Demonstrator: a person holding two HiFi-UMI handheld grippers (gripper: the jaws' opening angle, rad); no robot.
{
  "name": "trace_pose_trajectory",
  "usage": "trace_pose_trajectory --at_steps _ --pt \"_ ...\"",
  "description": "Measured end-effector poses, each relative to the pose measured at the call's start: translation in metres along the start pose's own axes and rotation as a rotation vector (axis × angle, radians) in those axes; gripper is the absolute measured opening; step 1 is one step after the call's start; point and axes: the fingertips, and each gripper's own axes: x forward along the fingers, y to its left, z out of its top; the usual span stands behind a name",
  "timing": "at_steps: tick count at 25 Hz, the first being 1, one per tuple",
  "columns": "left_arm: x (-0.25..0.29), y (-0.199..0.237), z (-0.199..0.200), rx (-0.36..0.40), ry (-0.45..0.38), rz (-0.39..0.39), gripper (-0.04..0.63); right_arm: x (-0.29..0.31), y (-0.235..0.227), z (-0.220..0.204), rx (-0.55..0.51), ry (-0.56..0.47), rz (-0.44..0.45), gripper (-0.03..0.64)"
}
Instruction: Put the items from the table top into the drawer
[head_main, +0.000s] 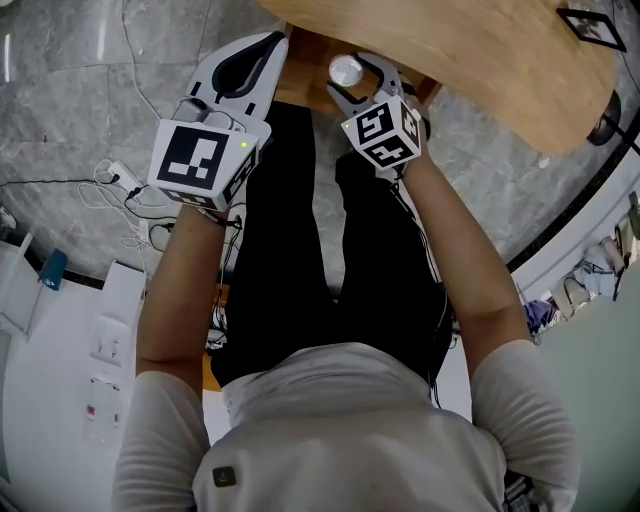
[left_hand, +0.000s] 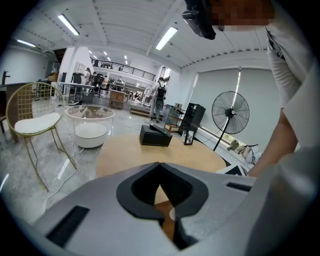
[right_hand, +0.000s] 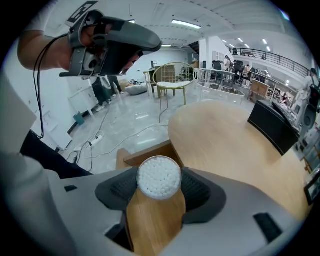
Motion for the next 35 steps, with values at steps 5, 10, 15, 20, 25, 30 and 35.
trace_pose_trajectory --at_steps 5,10,15,20,25,30,35 --pt "0.004 0.002 -0.011 -0.004 0.009 -0.003 0.009 0.016 0.008 -0.019 -0.008 0.027 0.005 0.279" --pt "0.005 0.004 -0.027 -0.007 0.022 -0.008 0.009 0.031 0.013 -0.035 -0.008 0.038 -0.003 0.279" --pt "0.010 0.001 -0.042 -0.010 0.034 -0.012 0.009 0.042 0.012 -0.051 0.008 0.049 -0.010 0.280" --pt "0.013 -0.001 -0.046 -0.032 0.030 -0.022 0.009 0.047 0.009 -0.060 0.035 0.059 -0.024 0.281" --pt "0.015 -0.002 -0.042 -0.027 0.026 -0.031 0.009 0.045 0.011 -0.059 0.054 0.053 -0.025 0.282" --pt "0.010 -0.007 -0.027 -0.011 0.016 -0.036 0.009 0.029 0.010 -0.047 0.054 0.033 -0.035 0.281" --pt "-0.001 -0.021 0.004 0.018 -0.004 -0.035 0.009 -0.007 0.002 -0.027 0.055 -0.002 -0.068 0.281"
